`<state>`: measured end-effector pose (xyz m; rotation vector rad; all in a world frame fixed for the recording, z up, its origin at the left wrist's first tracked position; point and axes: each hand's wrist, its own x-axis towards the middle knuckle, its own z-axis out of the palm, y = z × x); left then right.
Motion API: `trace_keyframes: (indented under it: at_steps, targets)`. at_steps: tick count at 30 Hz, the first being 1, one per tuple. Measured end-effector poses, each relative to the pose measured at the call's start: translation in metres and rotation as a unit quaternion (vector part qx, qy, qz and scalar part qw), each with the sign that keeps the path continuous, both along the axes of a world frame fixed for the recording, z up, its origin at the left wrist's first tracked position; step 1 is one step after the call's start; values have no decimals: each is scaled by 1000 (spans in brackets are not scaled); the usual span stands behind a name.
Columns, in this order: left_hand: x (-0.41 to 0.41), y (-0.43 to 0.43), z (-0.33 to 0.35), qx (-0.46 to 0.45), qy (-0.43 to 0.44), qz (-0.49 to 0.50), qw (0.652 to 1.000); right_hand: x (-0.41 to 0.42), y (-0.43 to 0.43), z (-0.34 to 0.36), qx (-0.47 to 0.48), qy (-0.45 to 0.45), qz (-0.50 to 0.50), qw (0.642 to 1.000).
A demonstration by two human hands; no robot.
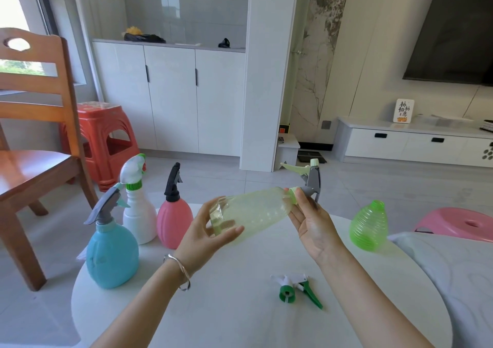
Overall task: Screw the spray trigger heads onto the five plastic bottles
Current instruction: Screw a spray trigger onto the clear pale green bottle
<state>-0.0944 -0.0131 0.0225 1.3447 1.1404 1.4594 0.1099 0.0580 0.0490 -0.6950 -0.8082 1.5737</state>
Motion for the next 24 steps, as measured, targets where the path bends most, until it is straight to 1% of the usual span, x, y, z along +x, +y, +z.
trace_keyframes:
  at_steps: [3,6,7,9,11,12,14,16,19,24]
  targets:
    - [3,-1,3,36,-3,15,999,-1,-1,5,4,10,-7,1000]
    - [3,-4,6,28,-8,12,999,-2,-5,9,11,-1,-16,1000]
    - [2,-5,7,13,-23,4,1000,-3,-8,12,22,-4,-14,1000]
    - [0,-8,7,-45,-105,-30,993,-5,-13,18,64,-7,6,998]
    - [-2,-11,8,-117,-194,-71,971,-9,-20,27,114,-38,38,992]
    - [-3,-12,9,-146,-224,-86,960,-12,-24,31,140,-64,51,987]
    - [-6,-16,9,-191,-263,-106,940,-18,-32,36,180,-108,66,976]
    - [-11,-19,9,-220,-279,-117,927,-25,-39,42,204,-135,69,967]
    - [-19,-23,11,-223,-301,-118,920,-40,-44,54,228,-167,49,958]
    - [-37,-28,19,-167,-342,-90,920,-69,-46,75,265,-174,66,946]
